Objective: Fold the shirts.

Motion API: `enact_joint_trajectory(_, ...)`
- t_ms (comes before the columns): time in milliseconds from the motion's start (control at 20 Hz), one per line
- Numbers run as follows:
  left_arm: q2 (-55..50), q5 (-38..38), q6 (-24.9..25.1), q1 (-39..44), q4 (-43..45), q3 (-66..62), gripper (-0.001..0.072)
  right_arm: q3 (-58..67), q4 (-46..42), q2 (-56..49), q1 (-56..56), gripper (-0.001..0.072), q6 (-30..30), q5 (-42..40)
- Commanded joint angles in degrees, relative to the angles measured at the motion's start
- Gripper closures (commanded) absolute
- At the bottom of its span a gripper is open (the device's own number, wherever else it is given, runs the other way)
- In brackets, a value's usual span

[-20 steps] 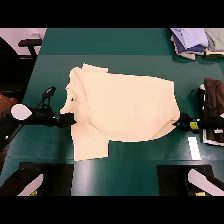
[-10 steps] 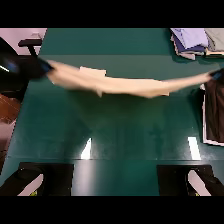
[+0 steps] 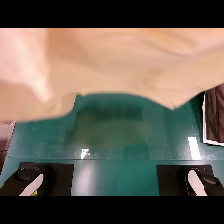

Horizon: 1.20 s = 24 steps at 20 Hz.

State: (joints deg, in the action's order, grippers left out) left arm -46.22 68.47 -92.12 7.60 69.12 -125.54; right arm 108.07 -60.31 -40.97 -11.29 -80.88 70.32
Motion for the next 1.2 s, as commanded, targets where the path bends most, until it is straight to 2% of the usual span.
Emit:
enact_joint_trajectory(0,0.6,-2.1,-0.6,0.0,3.2,-1.8,0.0685,10.2,-8.0,-3.4,0.0,0.0697,-4.8,7.7)
enact_joint_trajectory(150,0.6,-1.9,-0.6,0.0,8.4,7.6,0.0685,12.6,-8.3,-9.7,0.0,0.0697,-6.3,15.6)
enact_joint_trajectory(300,-1.6,-0.9,-0.6,0.0,10.2,21.3,0.0684,4.1,-8.3,-15.0,0.0,0.0697,-6.7,18.9)
enact_joint_trajectory(600,-20.0,-2.5,-0.3,0.0,10.6,40.3,0.0682,-15.9,-8.9,-32.5,4.6,0.0697,-6.4,17.9)
enact_joint_trajectory(750,-32.3,-8.7,2.5,0.0,10.2,41.3,0.0683,-18.7,-8.7,-43.0,6.1,0.0697,-5.3,9.9)
enact_joint_trajectory(850,-38.8,-13.8,2.7,0.0,10.2,39.9,0.0684,-15.3,-8.2,-49.5,6.7,0.0697,-3.4,5.2)
enact_joint_trajectory(1000,-45.8,-17.5,3.2,-0.2,10.3,34.4,0.0684,-6.3,-8.2,-57.5,7.4,0.0697,-3.4,4.1)
enact_joint_trajectory(1150,-47.8,-19.0,4.7,-0.2,10.5,31.1,0.0684,0.4,-8.2,-61.2,7.4,0.0697,-3.4,5.6)
